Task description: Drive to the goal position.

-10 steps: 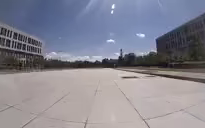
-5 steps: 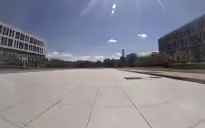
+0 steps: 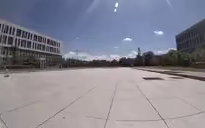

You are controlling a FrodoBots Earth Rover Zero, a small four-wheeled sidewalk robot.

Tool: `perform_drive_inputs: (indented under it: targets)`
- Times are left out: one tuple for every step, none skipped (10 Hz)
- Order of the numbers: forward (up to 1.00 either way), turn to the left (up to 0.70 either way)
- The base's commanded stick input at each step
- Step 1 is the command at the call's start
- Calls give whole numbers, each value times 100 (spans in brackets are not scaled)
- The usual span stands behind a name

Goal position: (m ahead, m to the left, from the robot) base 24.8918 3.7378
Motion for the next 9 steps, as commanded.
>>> perform_drive_inputs:
  targets:
    - [70,0]
    - [70,0]
    - [70,0]
    - [70,0]
    - [70,0]
    - [70,0]
    - [70,0]
    - [70,0]
    - [70,0]
